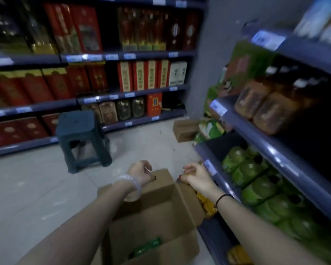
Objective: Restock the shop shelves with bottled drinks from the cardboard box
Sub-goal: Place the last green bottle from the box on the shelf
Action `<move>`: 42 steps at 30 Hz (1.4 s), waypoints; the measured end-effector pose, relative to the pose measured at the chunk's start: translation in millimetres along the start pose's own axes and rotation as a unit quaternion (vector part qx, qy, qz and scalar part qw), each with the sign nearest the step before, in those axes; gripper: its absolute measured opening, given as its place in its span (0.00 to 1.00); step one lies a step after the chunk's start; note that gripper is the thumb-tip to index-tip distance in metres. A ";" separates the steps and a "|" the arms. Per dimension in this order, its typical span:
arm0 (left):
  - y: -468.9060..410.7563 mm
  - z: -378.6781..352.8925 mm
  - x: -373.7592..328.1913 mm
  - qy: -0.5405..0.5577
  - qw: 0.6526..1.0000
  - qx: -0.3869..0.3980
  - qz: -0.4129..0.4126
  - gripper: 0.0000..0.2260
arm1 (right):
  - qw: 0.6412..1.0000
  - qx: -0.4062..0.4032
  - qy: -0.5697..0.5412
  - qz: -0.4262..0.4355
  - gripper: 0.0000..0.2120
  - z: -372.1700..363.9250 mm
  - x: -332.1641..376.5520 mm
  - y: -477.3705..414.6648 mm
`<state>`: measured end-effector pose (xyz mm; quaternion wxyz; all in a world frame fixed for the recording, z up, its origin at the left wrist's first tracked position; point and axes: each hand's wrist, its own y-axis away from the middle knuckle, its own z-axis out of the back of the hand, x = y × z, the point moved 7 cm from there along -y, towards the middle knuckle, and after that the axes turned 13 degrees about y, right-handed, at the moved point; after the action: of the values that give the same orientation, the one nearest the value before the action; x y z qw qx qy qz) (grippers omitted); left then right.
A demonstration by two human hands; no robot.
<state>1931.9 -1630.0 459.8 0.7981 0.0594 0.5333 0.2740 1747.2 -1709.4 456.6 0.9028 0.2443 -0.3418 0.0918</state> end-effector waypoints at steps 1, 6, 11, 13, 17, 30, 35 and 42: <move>-7.1 -1.9 25.9 0.004 1.000 0.000 0.017 0.09 | 1.000 0.015 0.007 -0.008 0.13 -23.0 -11.3 -10.4; -37.7 -32.5 161.8 -0.012 0.993 0.042 0.112 0.07 | 0.989 0.122 0.062 -0.047 0.12 -135.6 -84.9 -53.3; -71.4 -81.3 293.5 -0.017 0.983 0.057 0.174 0.09 | 0.972 0.195 0.105 -0.076 0.13 -235.7 -164.1 -101.4; -84.9 -101.9 345.7 -0.008 0.978 0.054 0.201 0.07 | 0.964 0.219 0.131 -0.076 0.15 -276.1 -198.3 -120.3; -117.7 -142.3 443.4 -0.020 0.972 0.062 0.225 0.09 | 0.948 0.262 0.175 -0.052 0.19 -363.2 -261.4 -164.0; -227.0 -227.1 674.5 -0.089 0.970 0.080 0.211 0.18 | 0.855 0.395 0.324 0.087 0.23 -582.5 -388.0 -266.4; -238.0 -250.2 708.3 -0.114 0.965 0.119 0.204 0.18 | 0.822 0.435 0.355 0.093 0.22 -615.7 -420.7 -271.6; -238.1 -245.8 720.4 -0.136 0.958 0.139 0.210 0.20 | 0.734 0.437 0.497 0.153 0.25 -643.6 -449.7 -257.6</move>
<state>2006.1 -1518.5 -326.4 0.7712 0.3170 0.4284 0.3483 1864.3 -1607.0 -354.9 0.7120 0.4759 0.2003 0.4760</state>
